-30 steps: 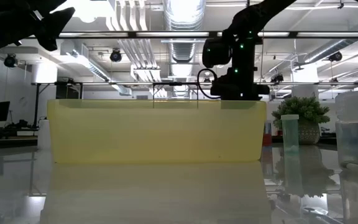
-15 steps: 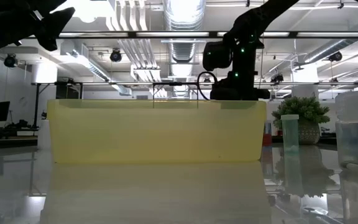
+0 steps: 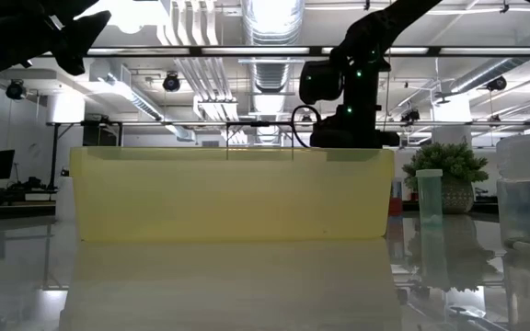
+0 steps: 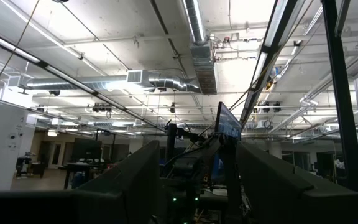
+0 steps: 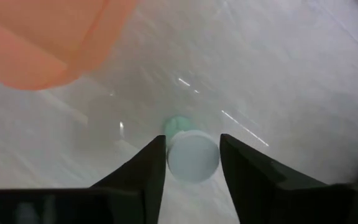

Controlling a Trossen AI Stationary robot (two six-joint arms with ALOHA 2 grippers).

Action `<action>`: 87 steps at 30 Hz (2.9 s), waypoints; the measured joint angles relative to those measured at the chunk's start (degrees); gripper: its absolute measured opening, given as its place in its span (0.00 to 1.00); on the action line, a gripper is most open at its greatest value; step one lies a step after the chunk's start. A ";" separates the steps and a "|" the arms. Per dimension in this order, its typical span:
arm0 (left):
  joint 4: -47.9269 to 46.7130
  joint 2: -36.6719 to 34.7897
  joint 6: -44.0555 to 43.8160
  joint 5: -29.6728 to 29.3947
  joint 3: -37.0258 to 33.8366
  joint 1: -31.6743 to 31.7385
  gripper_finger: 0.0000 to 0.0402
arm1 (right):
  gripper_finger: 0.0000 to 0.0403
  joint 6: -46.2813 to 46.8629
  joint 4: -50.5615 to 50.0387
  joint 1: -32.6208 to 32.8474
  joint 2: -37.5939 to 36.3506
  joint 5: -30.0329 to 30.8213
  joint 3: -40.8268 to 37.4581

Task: Pick and place medicine bottles into bin by pill shape (circle, oval)
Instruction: Put the top green tablet bottle into the orange bin

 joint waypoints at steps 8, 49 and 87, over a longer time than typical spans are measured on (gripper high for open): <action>0.00 0.00 0.00 0.02 0.00 0.01 0.49 | 0.27 -0.04 -0.02 0.00 0.00 0.04 0.00; 0.11 -0.02 -0.07 -0.01 0.00 0.00 0.49 | 0.28 -14.98 -11.03 2.66 1.55 0.51 31.61; 0.06 -0.02 -0.04 0.00 0.00 0.02 0.49 | 0.28 -34.84 -19.17 -3.67 32.54 -2.20 59.60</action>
